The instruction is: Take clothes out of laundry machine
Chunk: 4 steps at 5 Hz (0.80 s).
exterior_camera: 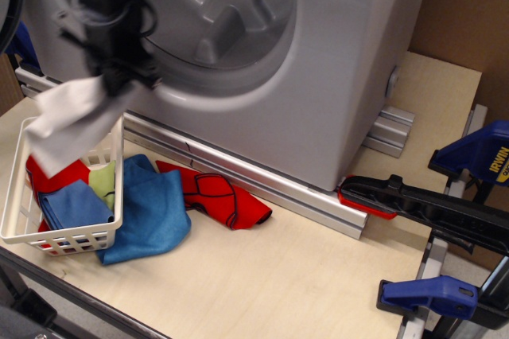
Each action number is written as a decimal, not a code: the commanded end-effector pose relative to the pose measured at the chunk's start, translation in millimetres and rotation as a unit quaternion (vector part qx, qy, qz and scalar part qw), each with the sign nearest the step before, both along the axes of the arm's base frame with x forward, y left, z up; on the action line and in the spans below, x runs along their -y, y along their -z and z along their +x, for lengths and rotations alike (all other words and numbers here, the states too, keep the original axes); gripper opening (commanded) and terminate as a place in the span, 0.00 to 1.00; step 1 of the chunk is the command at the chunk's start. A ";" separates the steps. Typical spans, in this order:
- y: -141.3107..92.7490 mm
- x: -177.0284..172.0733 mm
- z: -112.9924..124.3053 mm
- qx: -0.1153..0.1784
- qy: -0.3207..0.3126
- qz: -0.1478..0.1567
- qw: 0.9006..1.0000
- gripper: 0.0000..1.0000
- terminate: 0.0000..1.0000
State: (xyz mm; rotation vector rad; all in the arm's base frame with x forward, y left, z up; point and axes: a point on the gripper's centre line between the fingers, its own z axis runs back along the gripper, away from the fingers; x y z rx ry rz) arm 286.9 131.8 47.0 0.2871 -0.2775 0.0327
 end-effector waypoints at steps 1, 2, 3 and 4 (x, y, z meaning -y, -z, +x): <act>-9.9 14.8 -55.3 -0.010 -0.073 -0.002 0.997 0.00 0.00; 4.4 6.7 -62.2 -0.013 -0.094 -0.021 0.995 0.00 0.00; 7.5 -1.7 -58.2 -0.014 -0.103 -0.025 0.994 0.00 0.00; 10.7 -12.1 -58.4 -0.005 -0.114 -0.034 0.993 0.00 0.00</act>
